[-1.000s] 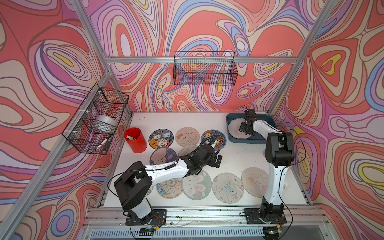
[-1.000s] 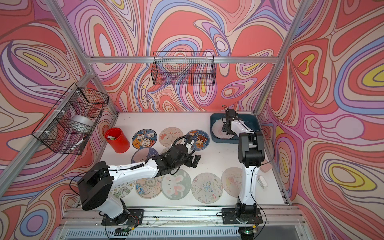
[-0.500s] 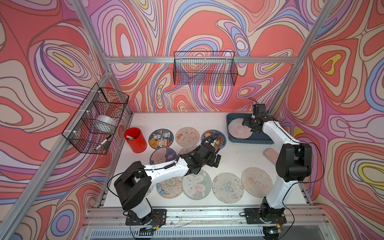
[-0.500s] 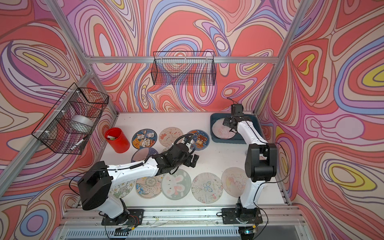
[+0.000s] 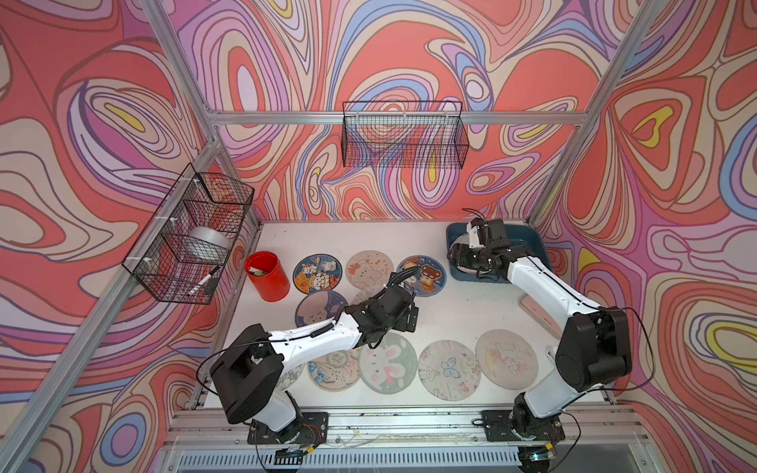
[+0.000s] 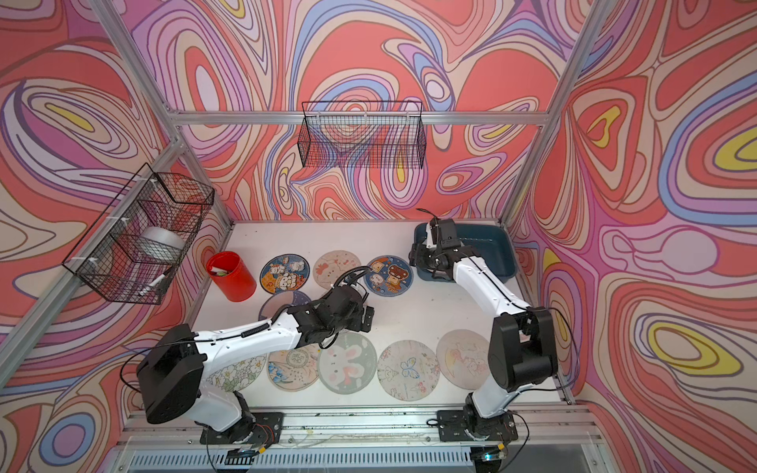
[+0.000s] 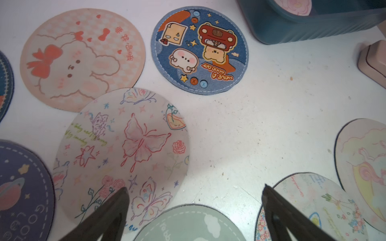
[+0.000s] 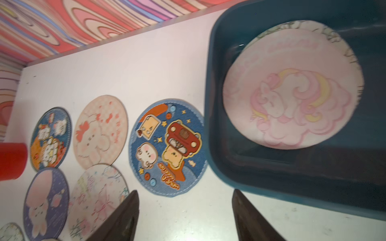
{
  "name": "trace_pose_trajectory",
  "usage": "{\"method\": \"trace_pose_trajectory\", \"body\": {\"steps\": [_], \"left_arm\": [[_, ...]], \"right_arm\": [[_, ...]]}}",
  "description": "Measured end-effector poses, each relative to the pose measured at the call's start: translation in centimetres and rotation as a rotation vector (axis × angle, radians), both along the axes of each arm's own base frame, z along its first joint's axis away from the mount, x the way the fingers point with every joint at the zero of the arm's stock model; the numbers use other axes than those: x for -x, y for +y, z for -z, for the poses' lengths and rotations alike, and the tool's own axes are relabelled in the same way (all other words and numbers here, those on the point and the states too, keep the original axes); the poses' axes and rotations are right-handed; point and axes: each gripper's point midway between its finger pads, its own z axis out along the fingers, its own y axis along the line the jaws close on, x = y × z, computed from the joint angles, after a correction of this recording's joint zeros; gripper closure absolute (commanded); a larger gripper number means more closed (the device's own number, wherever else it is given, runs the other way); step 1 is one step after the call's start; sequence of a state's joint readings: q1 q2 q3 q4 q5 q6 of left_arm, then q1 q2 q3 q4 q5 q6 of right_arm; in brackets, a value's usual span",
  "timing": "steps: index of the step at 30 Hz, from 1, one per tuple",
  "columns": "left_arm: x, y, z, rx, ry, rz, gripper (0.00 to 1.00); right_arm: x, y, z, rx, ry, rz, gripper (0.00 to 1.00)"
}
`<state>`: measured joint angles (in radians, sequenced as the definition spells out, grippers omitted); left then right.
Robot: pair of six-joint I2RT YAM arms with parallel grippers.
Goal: Put the coasters into the storage box
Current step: Place the coaster in the storage box, then pick up the coaster from the center of the board.
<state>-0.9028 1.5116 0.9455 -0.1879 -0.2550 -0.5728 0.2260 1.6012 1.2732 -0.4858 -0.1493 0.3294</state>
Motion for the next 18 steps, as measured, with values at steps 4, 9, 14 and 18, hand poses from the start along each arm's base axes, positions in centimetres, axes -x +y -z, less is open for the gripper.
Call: {"method": "trace_pose_trajectory", "body": {"steps": [4,9,14,18], "left_arm": [[0.2,1.9,0.7,0.017,0.028,-0.060,0.00],[-0.3,3.8,2.1,0.046,0.083,-0.134,0.00],[-1.2,4.7,2.8,0.082,0.123,-0.190,0.00],[-1.6,5.0,4.0,0.097,0.166,-0.219,0.00]], "right_arm": [[2.0,2.7,0.0,-0.064,0.006,-0.075,0.29],[3.5,5.7,0.9,-0.122,0.034,-0.147,0.29],[4.2,8.5,2.9,-0.146,0.082,-0.199,0.29],[4.9,10.6,5.7,-0.155,0.150,-0.232,0.30]]}}
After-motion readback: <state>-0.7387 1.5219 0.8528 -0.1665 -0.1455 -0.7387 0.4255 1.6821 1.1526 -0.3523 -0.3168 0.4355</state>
